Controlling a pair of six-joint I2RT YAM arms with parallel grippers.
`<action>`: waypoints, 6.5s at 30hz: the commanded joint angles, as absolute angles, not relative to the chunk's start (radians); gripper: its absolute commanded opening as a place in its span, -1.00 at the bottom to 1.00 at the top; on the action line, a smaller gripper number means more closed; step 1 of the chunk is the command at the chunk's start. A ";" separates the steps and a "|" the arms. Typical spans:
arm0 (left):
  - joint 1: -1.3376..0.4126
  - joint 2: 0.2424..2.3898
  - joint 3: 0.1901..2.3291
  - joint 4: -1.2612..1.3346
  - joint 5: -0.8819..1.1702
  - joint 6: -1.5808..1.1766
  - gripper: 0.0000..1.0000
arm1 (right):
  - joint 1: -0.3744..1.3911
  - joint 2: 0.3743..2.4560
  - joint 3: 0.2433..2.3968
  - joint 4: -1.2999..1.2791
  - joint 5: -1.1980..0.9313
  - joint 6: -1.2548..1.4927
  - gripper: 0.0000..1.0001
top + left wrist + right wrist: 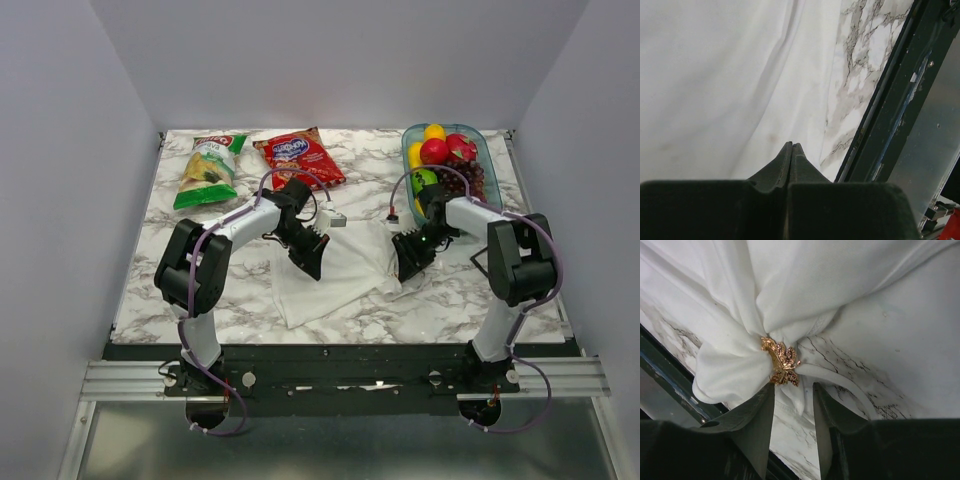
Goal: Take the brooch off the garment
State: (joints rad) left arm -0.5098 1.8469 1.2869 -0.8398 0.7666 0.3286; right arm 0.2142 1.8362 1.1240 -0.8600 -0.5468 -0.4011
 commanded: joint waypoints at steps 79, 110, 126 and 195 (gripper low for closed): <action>-0.492 1.735 1.270 -0.767 0.805 0.333 -0.60 | 0.293 1.953 1.230 -0.976 -0.523 -0.385 -0.12; -0.494 1.574 0.907 0.410 0.856 -0.260 -0.35 | 0.445 1.744 1.477 -1.167 -0.500 -0.813 -0.80; -0.514 1.618 0.749 0.827 0.885 -0.549 -0.31 | 0.578 1.766 1.603 -1.261 -0.470 -0.815 -0.78; -0.511 1.759 0.673 1.322 0.917 -0.905 -1.00 | 0.586 1.804 1.743 -1.245 -0.546 -0.667 -0.26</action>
